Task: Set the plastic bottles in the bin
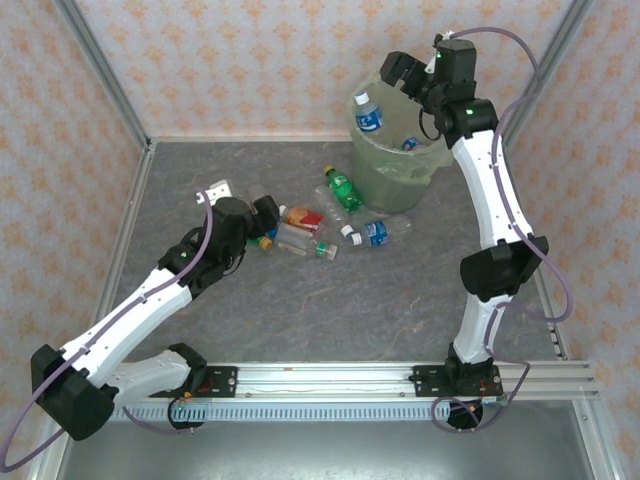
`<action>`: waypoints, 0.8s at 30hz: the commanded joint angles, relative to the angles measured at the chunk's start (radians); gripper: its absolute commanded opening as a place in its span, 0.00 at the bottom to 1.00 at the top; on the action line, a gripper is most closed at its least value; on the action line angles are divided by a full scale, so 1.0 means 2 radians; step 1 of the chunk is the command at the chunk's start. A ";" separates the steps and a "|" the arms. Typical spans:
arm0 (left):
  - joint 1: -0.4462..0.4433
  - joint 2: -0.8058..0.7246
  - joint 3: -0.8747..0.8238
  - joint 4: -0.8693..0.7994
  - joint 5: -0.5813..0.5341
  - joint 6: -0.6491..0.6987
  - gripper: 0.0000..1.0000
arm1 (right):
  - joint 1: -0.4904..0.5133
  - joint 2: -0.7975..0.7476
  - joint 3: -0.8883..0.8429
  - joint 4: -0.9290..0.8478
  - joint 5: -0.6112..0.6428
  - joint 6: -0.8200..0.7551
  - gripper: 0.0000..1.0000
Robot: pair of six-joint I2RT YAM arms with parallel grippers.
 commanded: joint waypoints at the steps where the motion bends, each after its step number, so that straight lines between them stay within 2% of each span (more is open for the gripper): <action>1: 0.020 0.021 -0.022 -0.014 0.005 -0.083 0.93 | 0.017 -0.023 -0.003 -0.007 0.005 -0.010 1.00; 3: 0.034 0.033 -0.039 -0.001 0.014 -0.116 0.90 | 0.024 -0.034 -0.008 -0.005 0.006 -0.011 1.00; 5: 0.048 0.049 -0.054 0.010 0.031 -0.142 0.83 | 0.031 -0.046 -0.016 -0.004 0.008 -0.012 1.00; 8: 0.055 0.079 -0.063 0.018 0.049 -0.158 0.77 | 0.038 -0.063 -0.026 -0.002 0.012 -0.016 1.00; 24: 0.065 0.205 -0.083 0.127 0.106 -0.163 0.71 | 0.044 -0.101 -0.049 -0.001 0.011 -0.014 1.00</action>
